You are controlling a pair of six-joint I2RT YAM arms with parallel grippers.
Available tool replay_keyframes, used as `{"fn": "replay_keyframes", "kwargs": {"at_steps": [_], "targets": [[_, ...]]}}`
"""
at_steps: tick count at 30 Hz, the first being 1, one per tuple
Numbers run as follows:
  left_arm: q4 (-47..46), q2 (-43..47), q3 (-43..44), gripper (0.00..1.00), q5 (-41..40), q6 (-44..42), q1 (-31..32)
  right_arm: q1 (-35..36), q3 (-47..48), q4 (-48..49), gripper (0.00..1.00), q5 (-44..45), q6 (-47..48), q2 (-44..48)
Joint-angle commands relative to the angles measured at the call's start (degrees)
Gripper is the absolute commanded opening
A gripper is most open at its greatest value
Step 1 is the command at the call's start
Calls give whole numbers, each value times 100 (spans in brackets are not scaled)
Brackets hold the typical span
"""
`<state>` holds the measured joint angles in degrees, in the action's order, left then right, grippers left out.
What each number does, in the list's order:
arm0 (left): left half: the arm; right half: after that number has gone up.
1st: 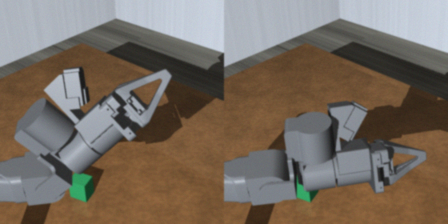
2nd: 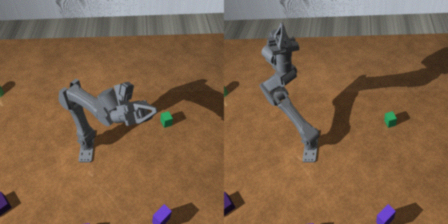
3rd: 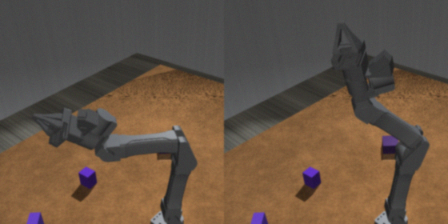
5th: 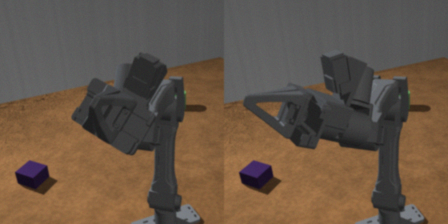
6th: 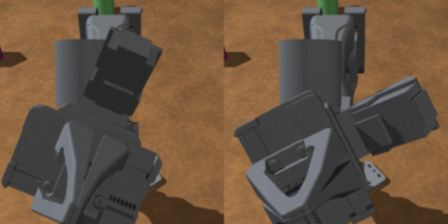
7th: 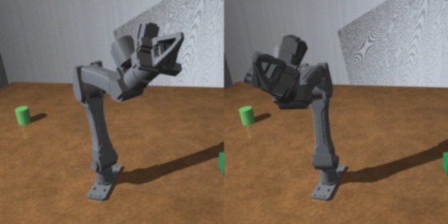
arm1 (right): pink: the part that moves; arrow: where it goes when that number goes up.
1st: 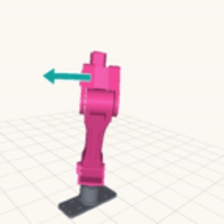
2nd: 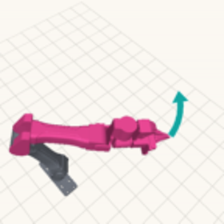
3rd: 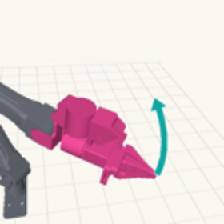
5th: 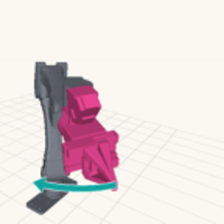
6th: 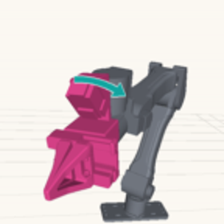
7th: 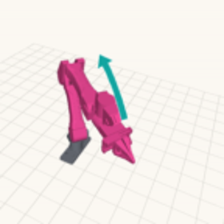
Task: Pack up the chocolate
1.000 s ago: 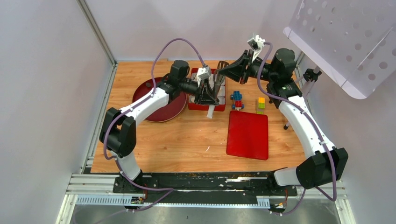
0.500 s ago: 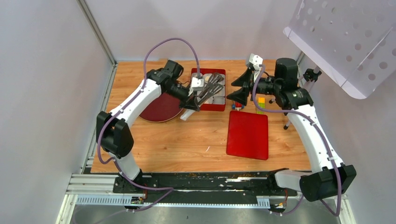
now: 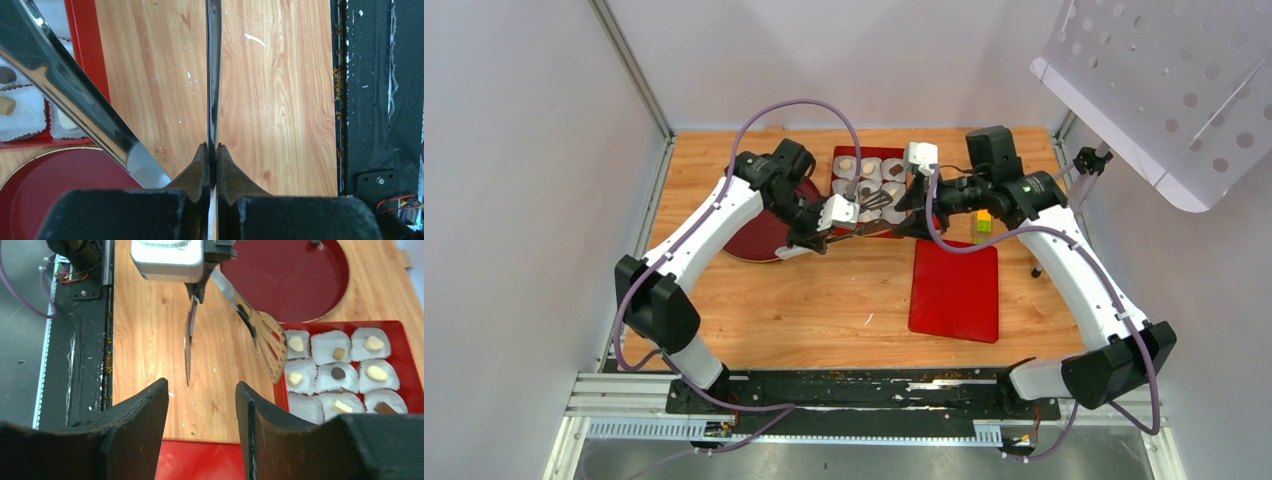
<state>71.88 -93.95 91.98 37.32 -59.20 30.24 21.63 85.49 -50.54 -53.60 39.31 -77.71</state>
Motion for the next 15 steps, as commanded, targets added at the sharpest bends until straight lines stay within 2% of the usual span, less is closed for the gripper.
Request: {"fn": "replay_keyframes", "kwargs": {"at_steps": [1, 13, 15], "targets": [[-66, 228, 196, 0, -202, 141, 99, 231, 112, 43, 51, -32, 213, -95], [-130, 88, 593, 0, -308, 357, 179, 478, -50, 628, 39, -264, -144, -394], [-49, 8, 698, 0, -320, 336, 197, 516, -52, 773, 34, -292, -198, -466]]}}
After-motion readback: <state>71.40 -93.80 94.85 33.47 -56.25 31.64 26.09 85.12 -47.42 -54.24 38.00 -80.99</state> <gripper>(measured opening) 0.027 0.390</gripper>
